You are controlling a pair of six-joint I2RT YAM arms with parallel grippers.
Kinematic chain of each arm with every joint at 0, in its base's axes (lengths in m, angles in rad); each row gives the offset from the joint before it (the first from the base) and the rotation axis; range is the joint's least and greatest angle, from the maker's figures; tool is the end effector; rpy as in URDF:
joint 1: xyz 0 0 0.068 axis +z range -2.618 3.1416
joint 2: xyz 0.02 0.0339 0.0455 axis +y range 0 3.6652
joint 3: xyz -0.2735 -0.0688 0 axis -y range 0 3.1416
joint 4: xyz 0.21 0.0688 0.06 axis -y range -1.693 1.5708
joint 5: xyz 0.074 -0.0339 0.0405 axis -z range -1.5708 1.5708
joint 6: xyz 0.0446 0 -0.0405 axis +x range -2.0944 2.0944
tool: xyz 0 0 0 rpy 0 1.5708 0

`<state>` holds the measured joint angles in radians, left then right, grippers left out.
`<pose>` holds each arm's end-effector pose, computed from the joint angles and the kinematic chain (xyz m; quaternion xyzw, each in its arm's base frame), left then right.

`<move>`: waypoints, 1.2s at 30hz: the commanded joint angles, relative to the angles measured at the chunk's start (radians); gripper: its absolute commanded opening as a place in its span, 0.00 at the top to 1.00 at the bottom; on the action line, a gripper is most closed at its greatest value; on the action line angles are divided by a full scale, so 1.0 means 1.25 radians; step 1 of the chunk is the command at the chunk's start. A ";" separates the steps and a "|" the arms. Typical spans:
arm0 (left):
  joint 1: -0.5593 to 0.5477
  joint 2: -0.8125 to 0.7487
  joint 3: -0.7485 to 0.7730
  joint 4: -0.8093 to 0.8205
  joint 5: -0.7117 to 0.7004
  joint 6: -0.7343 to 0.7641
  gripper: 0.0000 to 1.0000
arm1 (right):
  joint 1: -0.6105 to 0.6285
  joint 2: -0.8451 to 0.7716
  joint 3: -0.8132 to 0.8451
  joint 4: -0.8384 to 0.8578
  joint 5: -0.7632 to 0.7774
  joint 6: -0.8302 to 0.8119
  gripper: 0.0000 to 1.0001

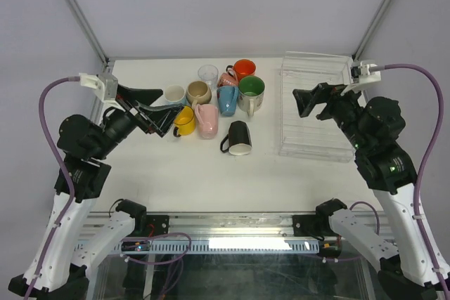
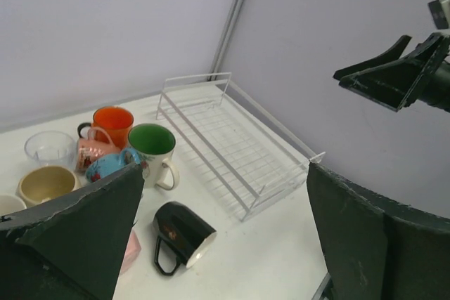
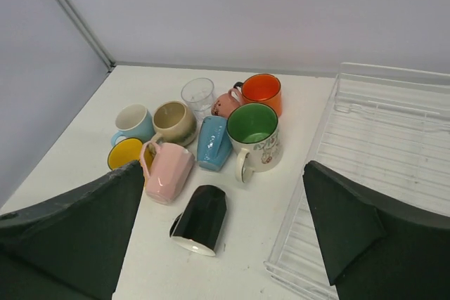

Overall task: Load the cups into the dish rack
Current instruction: Pick up the cup at the center of the board.

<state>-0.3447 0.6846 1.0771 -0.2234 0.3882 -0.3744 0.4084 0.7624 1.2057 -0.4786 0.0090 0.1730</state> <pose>0.0817 -0.0473 0.4416 0.1380 0.6349 -0.3803 0.6582 0.0962 0.0412 0.4425 -0.0814 0.7149 0.1960 0.6663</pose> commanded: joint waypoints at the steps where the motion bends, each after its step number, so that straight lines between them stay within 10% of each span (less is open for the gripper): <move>1: 0.017 -0.024 -0.046 -0.008 -0.029 -0.022 0.01 | -0.067 0.002 0.015 -0.023 -0.058 -0.014 0.01; 17: 0.043 0.013 -0.260 0.147 0.061 -0.192 0.01 | -0.256 0.039 -0.010 -0.084 -0.513 -0.268 0.00; 28: -0.449 0.010 -0.357 0.096 -0.361 -0.166 0.01 | -0.283 0.033 -0.064 -0.132 -0.758 -0.434 0.00; 36: -0.530 -0.078 -0.452 0.069 -0.530 -0.241 0.01 | -0.296 0.008 -0.103 -0.139 -0.803 -0.501 0.00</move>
<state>-0.9909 0.6239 0.5430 -0.1307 -0.1123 -0.6144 0.0486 0.8043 1.0866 -0.6567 -0.9302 -0.3801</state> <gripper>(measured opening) 0.992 0.996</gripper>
